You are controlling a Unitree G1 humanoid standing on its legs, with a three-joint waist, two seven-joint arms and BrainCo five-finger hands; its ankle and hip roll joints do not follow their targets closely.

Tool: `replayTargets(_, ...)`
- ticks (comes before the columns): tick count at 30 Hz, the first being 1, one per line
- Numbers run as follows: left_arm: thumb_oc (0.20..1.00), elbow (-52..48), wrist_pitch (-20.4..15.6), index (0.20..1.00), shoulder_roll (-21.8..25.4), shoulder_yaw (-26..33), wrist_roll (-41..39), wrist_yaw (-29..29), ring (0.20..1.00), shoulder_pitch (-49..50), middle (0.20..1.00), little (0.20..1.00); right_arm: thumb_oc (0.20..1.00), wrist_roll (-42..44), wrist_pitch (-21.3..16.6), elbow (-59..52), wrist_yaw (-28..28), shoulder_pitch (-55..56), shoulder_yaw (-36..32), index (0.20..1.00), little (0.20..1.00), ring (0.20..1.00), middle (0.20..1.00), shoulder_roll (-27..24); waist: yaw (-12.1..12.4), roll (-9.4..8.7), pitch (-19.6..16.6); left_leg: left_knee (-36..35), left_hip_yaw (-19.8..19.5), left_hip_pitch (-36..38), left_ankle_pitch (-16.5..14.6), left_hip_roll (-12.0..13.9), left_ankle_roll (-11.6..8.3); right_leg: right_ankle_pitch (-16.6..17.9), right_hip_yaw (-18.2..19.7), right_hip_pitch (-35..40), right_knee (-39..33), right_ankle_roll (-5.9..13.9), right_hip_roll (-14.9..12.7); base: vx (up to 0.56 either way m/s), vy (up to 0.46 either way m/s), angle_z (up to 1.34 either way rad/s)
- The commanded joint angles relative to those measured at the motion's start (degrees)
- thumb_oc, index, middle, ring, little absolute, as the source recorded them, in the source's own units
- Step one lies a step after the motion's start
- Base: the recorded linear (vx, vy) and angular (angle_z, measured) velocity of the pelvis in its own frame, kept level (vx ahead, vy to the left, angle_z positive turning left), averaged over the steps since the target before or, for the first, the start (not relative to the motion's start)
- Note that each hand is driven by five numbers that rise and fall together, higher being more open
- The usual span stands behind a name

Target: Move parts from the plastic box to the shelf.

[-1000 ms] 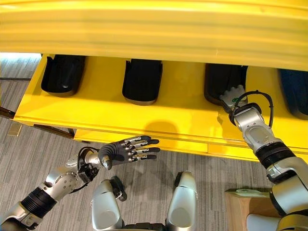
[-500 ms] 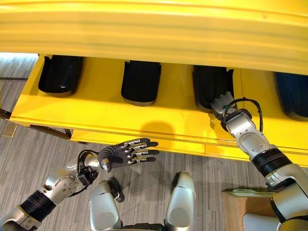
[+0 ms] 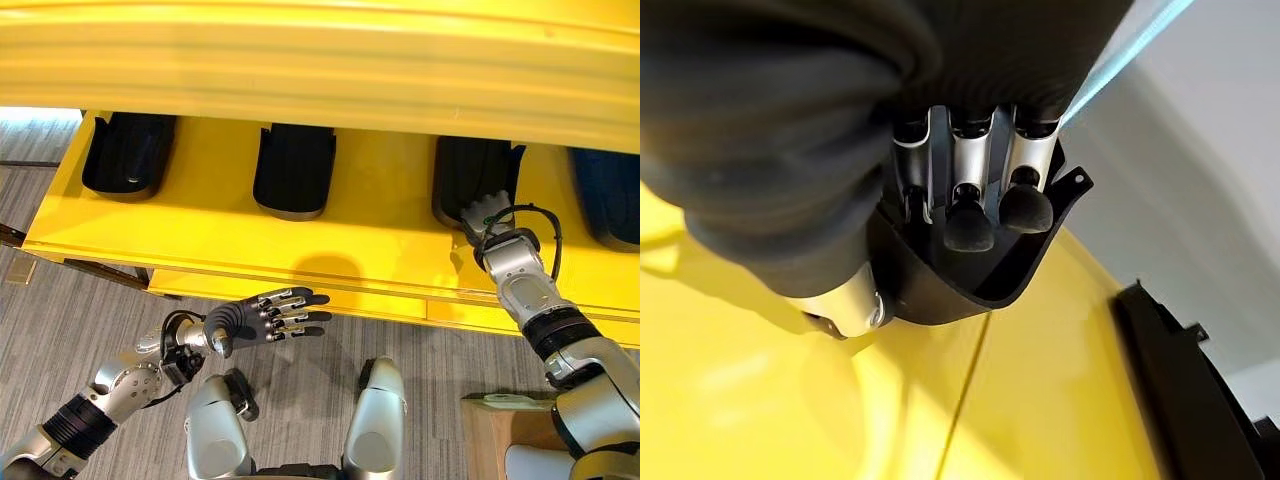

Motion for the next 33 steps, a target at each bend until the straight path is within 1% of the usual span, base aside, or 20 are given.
replayTargets(1,1.0,-3.9,-0.86,1.0,-0.86,0.18,-0.5,-1.17,1.0,-0.22,1.0,1.0,0.2,0.67,-1.42,2.42,-0.72,2.62,0.43,0.2,0.2,0.2,0.2,3.97,0.19,1.31,1.06,-2.32,1.02,1.05,1.19,0.99,0.9,-0.7,-0.51,4.41,3.5,1.69,-3.1,0.0,0.0,0.0)
replayTargets(6,1.0,-4.07,-0.94,1.0,-0.63,0.29,-0.94,-1.08,1.0,-0.07,1.0,1.0,0.2,-0.78,-1.74,1.5,-0.99,2.9,0.64,0.2,0.2,0.2,0.2,4.2,0.1,1.41,1.05,-2.16,1.03,1.03,1.21,0.95,0.93,-0.65,-0.5,4.47,3.5,1.71,-3.14,0.0,0.0,0.0)
replayTargets(7,1.0,-4.11,-0.91,1.0,-0.61,0.31,-1.04,-1.01,1.0,-0.08,1.0,1.0,0.228,-1.01,-1.93,1.31,-1.23,3.02,0.61,0.228,0.228,0.228,0.228,4.12,0.08,1.42,1.05,-2.16,1.05,1.03,1.22,0.97,0.93,-0.63,-0.5,4.47,3.47,1.72,-3.14,0.0,0.0,0.0)
replayTargets(8,1.0,-4.11,-0.91,1.0,-0.61,0.31,-1.04,-1.01,1.0,-0.08,1.0,1.0,0.228,-1.01,-1.93,1.31,-1.23,3.02,0.61,0.228,0.228,0.228,0.228,4.12,0.08,1.42,1.05,-2.16,1.05,1.03,1.22,0.97,0.93,-0.63,-0.5,4.47,3.47,1.72,-3.14,0.0,0.0,0.0)
replayTargets(9,1.0,-4.29,-0.83,1.0,-0.56,0.36,-1.14,-0.77,1.0,-0.08,1.0,1.0,0.297,-2.45,-2.73,0.51,-0.99,2.97,0.67,0.297,0.297,0.297,0.297,3.95,0.05,1.39,1.07,-2.18,1.07,1.06,1.24,0.95,0.93,-0.56,-0.45,4.46,3.39,1.74,-3.09,0.0,0.0,0.0)
replayTargets(10,1.0,-4.35,-0.88,1.0,-0.58,0.46,-1.12,-0.81,1.0,0.05,1.0,1.0,0.498,-3.53,-3.18,0.02,-1.18,3.2,0.58,0.498,0.498,0.498,0.498,3.82,0.02,1.4,1.14,-2.12,1.07,0.99,1.4,1.06,0.89,-0.47,-0.48,4.41,3.36,1.77,-3.12,0.0,0.0,0.0)
replayTargets(11,1.0,-4.29,-0.91,1.0,-0.46,0.44,-1.21,-0.96,1.0,0.04,1.0,1.0,0.871,-3.51,-3.38,-0.02,-1.74,3.23,0.64,0.871,0.871,0.871,0.871,3.67,0.04,1.42,1.15,-2.18,1.05,1.01,1.43,1.05,0.85,-0.45,-0.47,4.48,3.23,1.77,-3.08,0.0,0.0,0.0)
replayTargets(12,1.0,-4.44,-1.12,1.0,-0.17,0.35,-1.21,-0.97,1.0,0.27,1.0,1.0,1.0,-3.75,-4.49,-0.63,-2.46,3.03,0.83,1.0,1.0,1.0,1.0,3.42,0.08,1.39,1.21,-1.91,1.01,0.9,1.21,1.06,0.93,-0.44,-0.43,4.35,3.35,1.79,-3.16,0.0,0.0,0.0)
replayTargets(17,1.0,-4.56,-1.33,1.0,-0.34,0.42,-1.06,-1.06,1.0,0.69,1.0,1.0,1.0,-4.7,-5.54,-2.74,-1.52,3.63,0.87,1.0,1.0,1.0,1.0,2.93,-0.06,1.16,1.24,-2.03,1.16,1.1,1.13,1.03,1.05,-0.52,-0.3,4.39,3.45,1.82,-3.1,0.0,0.0,0.0)
replayTargets(22,1.0,-4.43,-1.47,1.0,-0.25,0.61,-1.04,-1.47,1.0,1.05,1.0,1.0,1.0,-4.98,-5.17,-3.8,-0.05,4.6,0.68,1.0,1.0,1.0,1.0,2.95,-0.18,1.02,1.08,-2.16,1.36,1.3,1.02,1.04,1.13,-0.43,-0.22,4.58,3.15,1.87,-2.93,0.0,0.0,0.0)
replayTargets(25,1.0,-4.3,-1.77,1.0,-0.44,0.35,-0.98,-1.35,1.0,1.25,1.0,1.0,1.0,-5.4,-4.05,-3.82,1.19,5.02,0.66,1.0,1.0,1.0,1.0,3.44,-0.14,0.99,1.09,-2.05,1.26,1.22,0.94,1.01,1.18,-0.53,-0.25,4.63,3.22,1.82,-2.89,0.0,0.0,0.0)
replayTargets(28,1.0,-3.87,-2.06,1.0,-0.8,0.32,-0.73,-1.55,1.0,1.0,1.0,1.0,1.0,-7.35,-2.3,-2.13,1.01,5.36,0.23,1.0,1.0,1.0,1.0,4.11,-0.14,1.12,1.15,-2.21,1.29,1.29,1.29,1.09,1.09,-0.5,-0.28,4.66,3.12,1.8,-2.82,0.0,0.0,0.0)
replayTargets(30,1.0,-3.9,-1.76,1.0,-1.19,0.22,-0.48,-1.25,1.0,0.93,1.0,1.0,1.0,-6.76,-2.16,-0.98,0.66,5.35,0.13,1.0,1.0,1.0,1.0,4.76,-0.1,1.15,1.08,-2.02,1.2,1.17,1.29,1.22,1.06,-0.67,-0.28,4.68,3.32,1.71,-2.8,0.0,0.0,0.0)
replayTargets(33,1.0,-4.2,-1.49,1.0,-1.18,0.15,-0.51,-1.15,1.0,0.87,1.0,1.0,1.0,-4.79,-3.42,-0.41,0.32,5.19,0.53,1.0,1.0,1.0,1.0,5.21,-0.03,1.28,1.01,-2.26,1.17,1.4,1.43,1.04,1.08,-0.81,-0.3,4.92,3.37,1.63,-2.71,0.0,0.0,0.0)
